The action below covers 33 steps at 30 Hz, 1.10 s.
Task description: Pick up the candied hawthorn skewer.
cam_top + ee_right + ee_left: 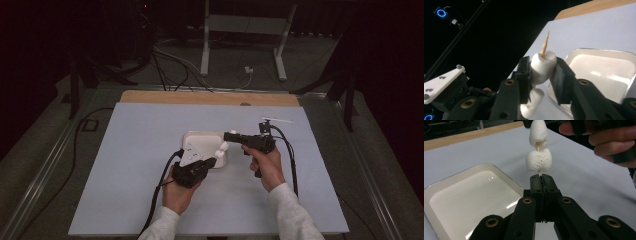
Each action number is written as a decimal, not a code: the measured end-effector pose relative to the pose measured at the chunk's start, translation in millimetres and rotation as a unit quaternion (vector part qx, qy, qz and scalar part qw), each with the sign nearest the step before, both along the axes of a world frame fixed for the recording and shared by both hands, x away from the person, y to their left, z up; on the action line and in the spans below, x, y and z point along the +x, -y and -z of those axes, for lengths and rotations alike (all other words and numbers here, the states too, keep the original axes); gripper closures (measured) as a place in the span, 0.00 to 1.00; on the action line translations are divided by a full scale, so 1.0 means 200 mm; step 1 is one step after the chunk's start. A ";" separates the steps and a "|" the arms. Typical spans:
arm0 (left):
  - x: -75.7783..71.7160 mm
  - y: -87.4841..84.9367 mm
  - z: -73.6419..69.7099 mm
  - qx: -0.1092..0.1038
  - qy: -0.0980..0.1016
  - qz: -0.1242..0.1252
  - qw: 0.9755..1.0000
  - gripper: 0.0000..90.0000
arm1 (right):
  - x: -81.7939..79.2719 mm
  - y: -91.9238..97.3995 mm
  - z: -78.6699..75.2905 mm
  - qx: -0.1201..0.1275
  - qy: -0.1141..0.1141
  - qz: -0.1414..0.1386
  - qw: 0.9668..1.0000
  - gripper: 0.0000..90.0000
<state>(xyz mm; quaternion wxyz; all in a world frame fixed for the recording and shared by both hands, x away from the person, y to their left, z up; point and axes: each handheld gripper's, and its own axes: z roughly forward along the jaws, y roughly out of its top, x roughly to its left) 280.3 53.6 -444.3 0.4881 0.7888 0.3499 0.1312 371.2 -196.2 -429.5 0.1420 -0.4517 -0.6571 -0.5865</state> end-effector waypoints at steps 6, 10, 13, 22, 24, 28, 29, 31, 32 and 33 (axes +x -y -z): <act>0.01 0.01 0.02 0.006 -0.005 0.001 1.000 0.95 | -0.02 -0.02 -0.01 0.000 0.010 -0.004 1.000 0.85; 0.01 0.03 0.04 0.015 -0.013 0.008 1.000 0.89 | -0.03 -0.03 -0.02 0.004 0.015 -0.009 1.000 0.86; 0.01 0.05 0.05 0.029 -0.018 0.010 0.999 0.92 | -0.03 -0.05 -0.02 0.003 0.019 -0.013 1.000 0.86; 0.01 0.02 0.08 0.054 -0.028 -0.017 0.998 1.00 | -0.05 -0.08 -0.02 -0.021 0.030 -0.026 0.999 0.86; 0.01 0.01 0.08 0.060 -0.028 -0.020 0.998 1.00 | -0.05 -0.09 -0.01 -0.026 0.033 -0.026 0.999 0.87; -0.01 -0.02 0.09 0.058 -0.033 -0.026 0.997 1.00 | -0.05 -0.11 0.00 -0.028 0.031 -0.024 0.999 0.88; -0.01 -0.03 0.10 0.061 -0.032 -0.027 0.997 1.00 | -0.05 -0.12 0.01 -0.028 0.029 -0.024 0.999 0.88; -0.02 -0.05 0.10 0.067 -0.031 -0.030 0.997 1.00 | -0.05 -0.13 0.01 -0.028 0.023 -0.023 0.999 0.88; -0.03 -0.06 0.10 0.068 -0.030 -0.032 0.997 1.00 | -0.05 -0.14 0.01 -0.028 0.021 -0.023 0.999 0.88; -0.03 -0.07 0.10 0.068 -0.030 -0.030 0.997 1.00 | -0.05 -0.14 0.02 -0.028 0.021 -0.024 0.999 0.88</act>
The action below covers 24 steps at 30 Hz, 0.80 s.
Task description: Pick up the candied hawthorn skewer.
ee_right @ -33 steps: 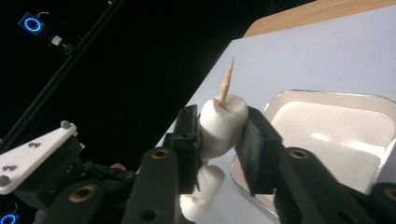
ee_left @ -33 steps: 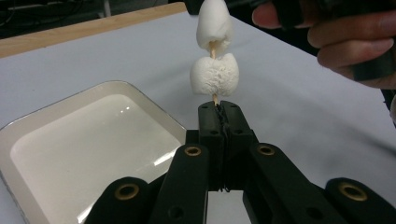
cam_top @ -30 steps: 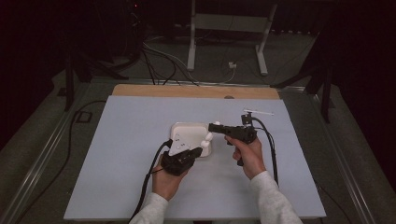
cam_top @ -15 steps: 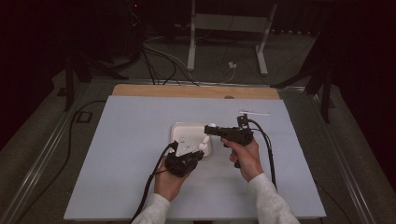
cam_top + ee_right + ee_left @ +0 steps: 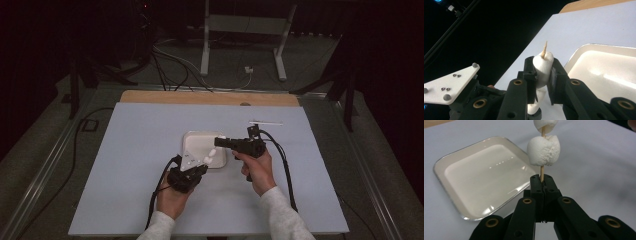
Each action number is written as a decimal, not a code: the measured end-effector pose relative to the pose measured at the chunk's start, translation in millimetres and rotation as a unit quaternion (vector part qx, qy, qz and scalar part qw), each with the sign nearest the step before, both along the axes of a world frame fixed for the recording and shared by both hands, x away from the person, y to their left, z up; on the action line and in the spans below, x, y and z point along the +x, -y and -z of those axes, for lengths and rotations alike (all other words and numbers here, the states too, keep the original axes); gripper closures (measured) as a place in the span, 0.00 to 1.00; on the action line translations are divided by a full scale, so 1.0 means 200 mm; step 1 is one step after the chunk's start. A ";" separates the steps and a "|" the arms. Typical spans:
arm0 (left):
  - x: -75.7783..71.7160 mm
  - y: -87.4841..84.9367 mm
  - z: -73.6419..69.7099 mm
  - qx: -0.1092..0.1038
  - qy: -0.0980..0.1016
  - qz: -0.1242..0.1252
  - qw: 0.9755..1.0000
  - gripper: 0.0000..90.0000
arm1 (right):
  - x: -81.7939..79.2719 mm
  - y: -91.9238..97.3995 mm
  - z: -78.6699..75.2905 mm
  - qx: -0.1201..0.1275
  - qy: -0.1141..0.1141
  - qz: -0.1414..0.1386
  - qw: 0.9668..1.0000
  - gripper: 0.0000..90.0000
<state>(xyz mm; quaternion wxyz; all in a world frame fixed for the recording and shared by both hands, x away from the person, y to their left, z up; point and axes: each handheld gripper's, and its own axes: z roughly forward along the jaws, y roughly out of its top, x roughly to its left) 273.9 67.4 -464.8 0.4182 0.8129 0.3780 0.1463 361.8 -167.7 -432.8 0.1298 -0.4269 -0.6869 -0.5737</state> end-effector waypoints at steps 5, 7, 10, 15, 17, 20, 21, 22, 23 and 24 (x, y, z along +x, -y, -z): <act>-0.03 -0.05 0.01 0.011 0.011 -0.009 1.000 1.00 | 0.00 -0.04 0.01 0.005 -0.009 -0.005 1.000 0.88; -0.04 -0.08 0.01 0.011 0.014 -0.015 1.000 1.00 | 0.01 -0.06 0.01 0.011 -0.013 -0.005 1.000 0.88; -0.05 -0.10 0.02 0.013 0.019 -0.023 0.999 1.00 | 0.01 -0.08 0.02 0.016 -0.020 -0.006 1.000 0.88; -0.06 -0.12 0.03 0.019 0.024 -0.026 0.999 1.00 | 0.01 -0.11 0.02 0.021 -0.025 -0.001 0.999 0.88; -0.06 -0.13 0.02 0.024 0.029 -0.028 0.999 1.00 | 0.02 -0.11 0.02 0.025 -0.027 0.003 0.999 0.88; -0.07 -0.13 0.02 0.031 0.034 -0.030 0.998 1.00 | 0.02 -0.11 0.02 0.030 -0.028 0.008 0.999 0.88; -0.07 -0.13 0.02 0.033 0.036 -0.030 0.998 1.00 | 0.02 -0.11 0.02 0.032 -0.029 0.010 0.999 0.88; -0.07 -0.13 0.02 0.036 0.037 -0.031 0.998 1.00 | 0.02 -0.11 0.02 0.033 -0.029 0.011 0.999 0.89; -0.07 -0.13 0.02 0.037 0.038 -0.032 0.998 1.00 | 0.02 -0.11 0.02 0.034 -0.030 0.013 0.999 0.89; -0.07 -0.13 0.02 0.040 0.040 -0.033 0.998 1.00 | 0.02 -0.11 0.02 0.035 -0.031 0.015 0.999 0.89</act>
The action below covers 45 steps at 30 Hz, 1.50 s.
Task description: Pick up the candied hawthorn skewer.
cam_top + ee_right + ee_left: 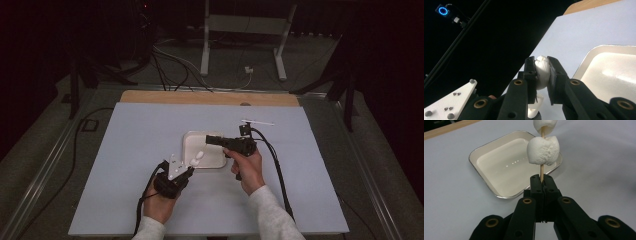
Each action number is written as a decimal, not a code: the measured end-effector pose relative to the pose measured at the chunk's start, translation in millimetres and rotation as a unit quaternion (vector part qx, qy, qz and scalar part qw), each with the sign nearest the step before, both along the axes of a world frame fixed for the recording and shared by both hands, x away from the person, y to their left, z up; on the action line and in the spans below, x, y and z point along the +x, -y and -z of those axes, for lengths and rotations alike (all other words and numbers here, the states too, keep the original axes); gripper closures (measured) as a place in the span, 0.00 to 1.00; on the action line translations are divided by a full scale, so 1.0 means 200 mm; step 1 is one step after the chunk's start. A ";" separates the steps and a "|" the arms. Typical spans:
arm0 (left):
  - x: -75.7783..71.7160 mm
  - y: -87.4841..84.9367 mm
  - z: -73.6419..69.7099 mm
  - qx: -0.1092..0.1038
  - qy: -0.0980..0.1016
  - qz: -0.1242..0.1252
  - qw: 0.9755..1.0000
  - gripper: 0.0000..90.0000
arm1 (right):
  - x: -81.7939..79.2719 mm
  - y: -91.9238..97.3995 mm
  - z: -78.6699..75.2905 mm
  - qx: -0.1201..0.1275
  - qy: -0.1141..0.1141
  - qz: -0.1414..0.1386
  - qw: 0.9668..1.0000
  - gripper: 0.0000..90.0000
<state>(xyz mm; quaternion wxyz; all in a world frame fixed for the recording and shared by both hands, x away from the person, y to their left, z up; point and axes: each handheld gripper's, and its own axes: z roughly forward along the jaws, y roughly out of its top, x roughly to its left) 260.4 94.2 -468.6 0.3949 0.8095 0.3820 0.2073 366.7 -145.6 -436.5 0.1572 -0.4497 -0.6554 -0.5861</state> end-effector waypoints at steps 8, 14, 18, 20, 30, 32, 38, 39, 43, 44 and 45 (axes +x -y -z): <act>0.00 -0.01 0.00 0.014 0.008 -0.002 1.000 1.00 | 0.01 0.01 0.00 0.006 -0.002 0.011 1.000 0.89; 0.00 -0.02 0.00 0.020 0.010 -0.004 1.000 1.00 | 0.03 0.00 0.00 0.011 0.001 0.014 1.000 0.89; 0.01 -0.04 0.01 0.024 0.010 -0.006 1.000 1.00 | 0.03 -0.01 0.00 0.011 0.001 0.017 1.000 0.89; 0.01 -0.04 0.00 0.027 0.013 -0.008 1.000 1.00 | 0.04 -0.01 0.00 0.013 0.000 0.019 1.000 0.89; 0.02 -0.15 0.03 0.007 -0.008 -0.040 0.999 1.00 | 0.08 0.18 -0.13 -0.010 0.043 0.079 0.996 0.89; 0.02 -0.15 0.02 0.003 -0.005 -0.041 0.999 1.00 | 0.08 0.18 -0.11 -0.041 0.046 0.077 0.995 0.89; 0.02 -0.14 0.01 -0.009 -0.002 -0.033 0.999 1.00 | 0.10 0.10 0.00 -0.090 0.028 0.056 0.994 0.87; 0.02 -0.14 0.01 -0.011 -0.002 -0.032 0.999 1.00 | 0.10 0.09 0.02 -0.098 0.029 0.054 0.993 0.87; 0.01 -0.14 0.00 -0.017 -0.003 -0.032 0.999 1.00 | 0.11 0.06 0.05 -0.111 0.025 0.051 0.992 0.87; 0.02 -0.14 0.00 -0.018 -0.003 -0.031 0.999 1.00 | 0.11 0.05 0.06 -0.116 0.025 0.050 0.992 0.87; 0.02 -0.14 0.00 -0.020 -0.003 -0.031 0.999 1.00 | 0.11 0.04 0.07 -0.121 0.026 0.050 0.991 0.87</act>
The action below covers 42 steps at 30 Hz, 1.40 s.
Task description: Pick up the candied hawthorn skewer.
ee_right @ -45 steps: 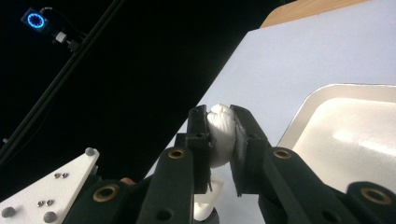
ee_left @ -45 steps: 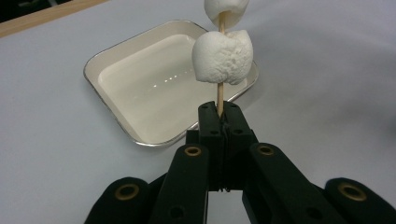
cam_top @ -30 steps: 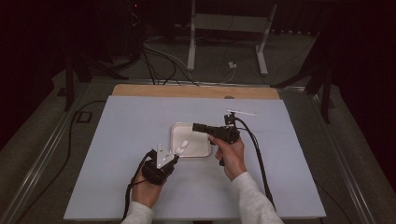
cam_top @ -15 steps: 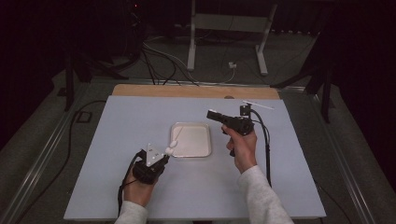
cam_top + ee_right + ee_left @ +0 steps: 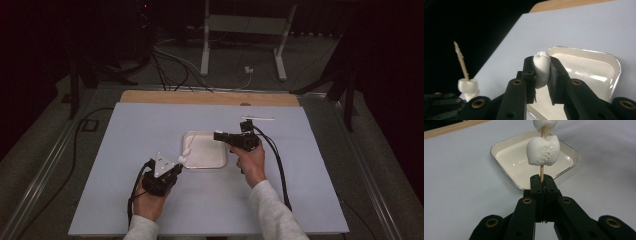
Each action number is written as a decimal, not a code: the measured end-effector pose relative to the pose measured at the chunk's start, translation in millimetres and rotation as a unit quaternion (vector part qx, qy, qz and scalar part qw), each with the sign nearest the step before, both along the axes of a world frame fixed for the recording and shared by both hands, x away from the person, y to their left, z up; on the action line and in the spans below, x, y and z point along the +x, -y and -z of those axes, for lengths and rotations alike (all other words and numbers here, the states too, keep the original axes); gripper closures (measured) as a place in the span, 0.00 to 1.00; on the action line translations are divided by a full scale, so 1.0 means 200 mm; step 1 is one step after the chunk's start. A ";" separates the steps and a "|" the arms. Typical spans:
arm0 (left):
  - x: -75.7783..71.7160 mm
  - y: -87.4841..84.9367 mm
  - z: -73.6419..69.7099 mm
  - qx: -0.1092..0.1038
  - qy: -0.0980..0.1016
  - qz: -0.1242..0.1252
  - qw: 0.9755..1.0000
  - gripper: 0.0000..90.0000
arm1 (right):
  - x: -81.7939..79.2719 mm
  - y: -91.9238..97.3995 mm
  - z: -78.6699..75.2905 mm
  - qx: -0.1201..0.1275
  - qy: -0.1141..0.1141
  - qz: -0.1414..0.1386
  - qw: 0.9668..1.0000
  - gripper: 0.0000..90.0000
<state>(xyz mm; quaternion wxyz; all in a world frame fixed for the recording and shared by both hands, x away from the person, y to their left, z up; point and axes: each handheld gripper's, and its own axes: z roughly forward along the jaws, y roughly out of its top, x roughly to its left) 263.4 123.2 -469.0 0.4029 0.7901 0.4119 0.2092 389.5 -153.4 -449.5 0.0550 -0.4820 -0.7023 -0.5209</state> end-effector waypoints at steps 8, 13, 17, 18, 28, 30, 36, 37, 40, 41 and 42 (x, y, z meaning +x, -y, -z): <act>0.00 0.00 0.00 -0.009 -0.004 0.001 1.000 1.00 | 0.01 -0.05 0.06 -0.031 -0.003 0.002 1.000 0.86; 0.01 -0.01 0.01 -0.014 -0.006 0.000 1.000 1.00 | 0.02 -0.08 0.10 -0.048 -0.008 0.003 0.999 0.85; 0.01 -0.01 0.00 -0.019 -0.006 0.000 1.000 1.00 | 0.03 -0.09 0.14 -0.063 -0.016 0.003 0.998 0.85; 0.01 -0.01 0.00 -0.019 -0.007 0.000 1.000 1.00 | 0.03 -0.10 0.15 -0.066 -0.018 0.004 0.998 0.85; 0.01 -0.02 0.01 -0.024 -0.011 -0.001 1.000 1.00 | 0.04 -0.14 0.20 -0.094 -0.023 0.004 0.995 0.77; 0.01 -0.02 0.01 -0.025 -0.012 -0.002 1.000 1.00 | 0.04 -0.14 0.20 -0.097 -0.019 0.009 0.995 0.65; 0.01 -0.02 0.01 -0.025 -0.013 -0.002 1.000 1.00 | 0.04 -0.14 0.20 -0.105 -0.026 0.007 0.994 0.57; 0.01 -0.02 0.01 -0.025 -0.013 -0.002 1.000 1.00 | 0.04 -0.14 0.20 -0.104 -0.025 0.007 0.994 0.56; 0.02 -0.02 0.01 -0.025 -0.012 -0.003 1.000 1.00 | 0.03 -0.14 0.19 -0.098 -0.022 0.004 0.995 0.52; 0.02 -0.02 0.01 -0.027 -0.012 -0.004 1.000 1.00 | 0.02 -0.14 0.19 -0.095 -0.021 0.002 0.995 0.51; 0.02 -0.02 0.01 -0.028 -0.012 -0.003 1.000 1.00 | 0.02 -0.14 0.19 -0.091 -0.019 0.000 0.996 0.49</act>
